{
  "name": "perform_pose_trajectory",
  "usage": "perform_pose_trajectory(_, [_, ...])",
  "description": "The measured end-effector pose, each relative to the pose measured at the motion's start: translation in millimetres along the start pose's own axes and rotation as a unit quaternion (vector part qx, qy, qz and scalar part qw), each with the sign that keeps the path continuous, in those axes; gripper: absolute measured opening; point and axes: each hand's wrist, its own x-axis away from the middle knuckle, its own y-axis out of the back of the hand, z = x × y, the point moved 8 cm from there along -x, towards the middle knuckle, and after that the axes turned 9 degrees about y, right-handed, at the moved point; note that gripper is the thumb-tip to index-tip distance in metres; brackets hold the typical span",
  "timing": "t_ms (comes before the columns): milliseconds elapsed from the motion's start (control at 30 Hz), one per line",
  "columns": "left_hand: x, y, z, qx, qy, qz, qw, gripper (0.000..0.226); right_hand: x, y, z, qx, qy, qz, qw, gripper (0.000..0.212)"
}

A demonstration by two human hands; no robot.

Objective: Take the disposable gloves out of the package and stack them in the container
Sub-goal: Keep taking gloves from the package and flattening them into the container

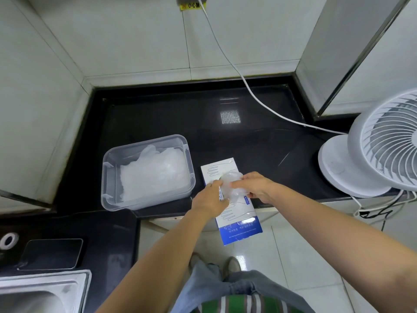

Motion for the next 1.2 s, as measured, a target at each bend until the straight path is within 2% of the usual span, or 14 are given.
perform_pose_trajectory(100, [4,3,-2,0.002,0.006,-0.014,1.0,0.058,-2,1,-4,-0.045,-0.024,-0.008,0.999,0.033])
perform_pose_trajectory(233, [6,12,-10,0.047,0.004,-0.072,0.996,0.057,3,1,1,-0.014,0.002,-0.005,1.0,0.017])
perform_pose_trajectory(333, [6,17,-10,0.065,-0.006,-0.105,0.992,0.012,9,2,2,-0.041,0.012,-0.018,0.999,0.032])
perform_pose_trajectory(367, [6,18,-9,0.073,-0.003,-0.111,0.991,0.007,8,3,1,-0.047,0.011,-0.026,0.998,0.037])
perform_pose_trajectory(467, [5,23,-3,0.104,0.008,-0.128,0.986,0.011,7,7,-4,-0.053,-0.001,-0.048,0.997,0.04])
perform_pose_trajectory(600, [4,30,6,0.152,0.015,-0.155,0.976,0.018,8,12,-8,-0.042,-0.027,-0.034,0.998,0.019])
perform_pose_trajectory(767, [4,28,4,0.175,0.042,-0.146,0.973,0.014,5,20,-6,-0.089,0.008,-0.083,0.992,0.003])
perform_pose_trajectory(867, [1,23,8,0.232,0.081,-0.126,0.961,0.005,4,23,3,-0.124,0.04,-0.109,0.985,0.005])
perform_pose_trajectory(933, [0,19,12,0.307,0.11,-0.103,0.94,0.003,2,23,5,-0.132,0.048,-0.108,0.984,0.009])
perform_pose_trajectory(1000, [1,16,14,0.365,0.132,-0.084,0.918,0.006,3,18,4,-0.131,0.037,-0.084,0.987,0.026])
perform_pose_trajectory(1100, [2,12,11,0.399,0.126,-0.058,0.907,0.006,4,12,-1,-0.089,0.025,-0.069,0.993,0.058])
perform_pose_trajectory(1200, [-3,1,9,0.442,0.116,-0.004,0.889,0.007,10,-5,5,-0.075,0.022,0.01,0.997,0.049])
